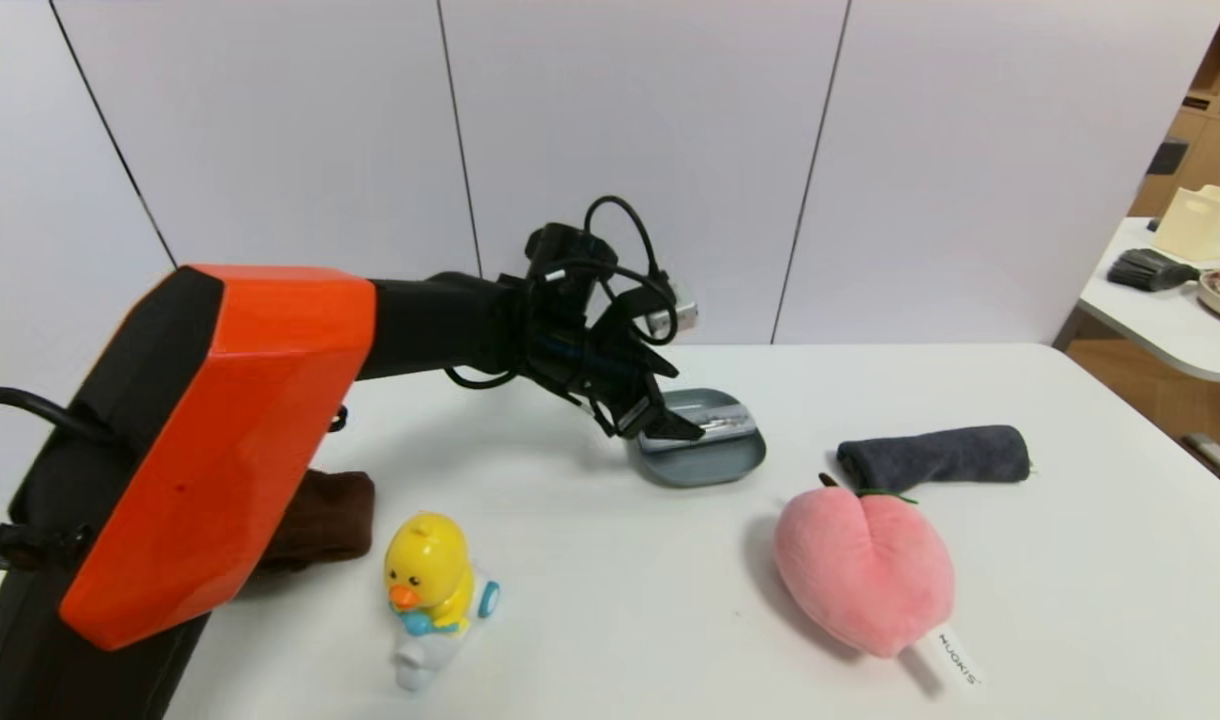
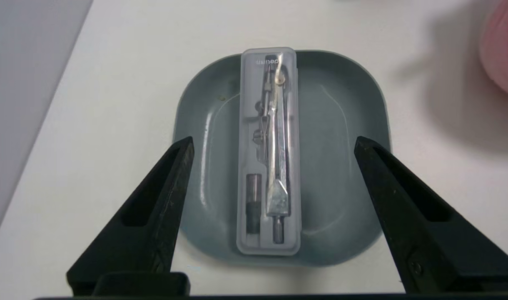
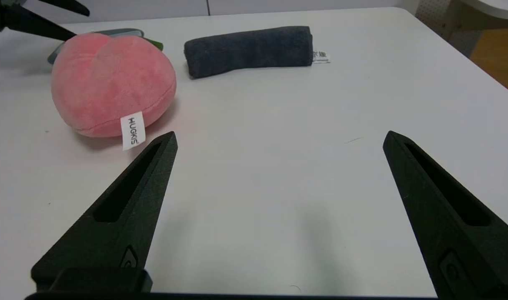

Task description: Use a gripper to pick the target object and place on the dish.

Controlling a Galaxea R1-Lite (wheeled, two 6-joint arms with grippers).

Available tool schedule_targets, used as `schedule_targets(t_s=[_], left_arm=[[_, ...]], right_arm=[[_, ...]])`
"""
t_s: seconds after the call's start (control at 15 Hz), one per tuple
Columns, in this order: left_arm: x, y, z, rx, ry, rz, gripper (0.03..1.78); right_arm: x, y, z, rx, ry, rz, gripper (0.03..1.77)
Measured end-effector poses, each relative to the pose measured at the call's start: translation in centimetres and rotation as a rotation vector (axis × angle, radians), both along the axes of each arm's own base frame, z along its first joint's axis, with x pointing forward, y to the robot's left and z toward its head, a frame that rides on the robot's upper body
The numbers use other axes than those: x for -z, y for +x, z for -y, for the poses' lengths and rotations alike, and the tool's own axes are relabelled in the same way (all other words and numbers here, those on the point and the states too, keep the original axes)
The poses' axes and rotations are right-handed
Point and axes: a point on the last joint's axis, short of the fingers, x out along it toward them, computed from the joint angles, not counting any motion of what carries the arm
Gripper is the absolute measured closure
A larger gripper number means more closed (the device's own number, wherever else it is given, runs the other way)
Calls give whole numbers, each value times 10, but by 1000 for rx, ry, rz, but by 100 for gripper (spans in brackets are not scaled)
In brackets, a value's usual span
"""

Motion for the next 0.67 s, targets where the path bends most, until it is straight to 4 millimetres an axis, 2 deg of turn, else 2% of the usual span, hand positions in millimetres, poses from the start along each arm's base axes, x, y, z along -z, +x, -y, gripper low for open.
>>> schedule_targets(t_s=[0.13,0.33,0.47,0.67], left_arm=[[-34,-15,-20,-44,28,15,34],[-83,-50,-74,-140,111,27,27],[-103,-83,-118,-224,160,11,23],[-122,-148,-184,-373,174,6,19]], right_arm=[[0,0,0,0,0,0,9],[0,0,0,0,0,-1,9],[0,0,0,0,0,0,9],[0,0,0,0,0,0,9]])
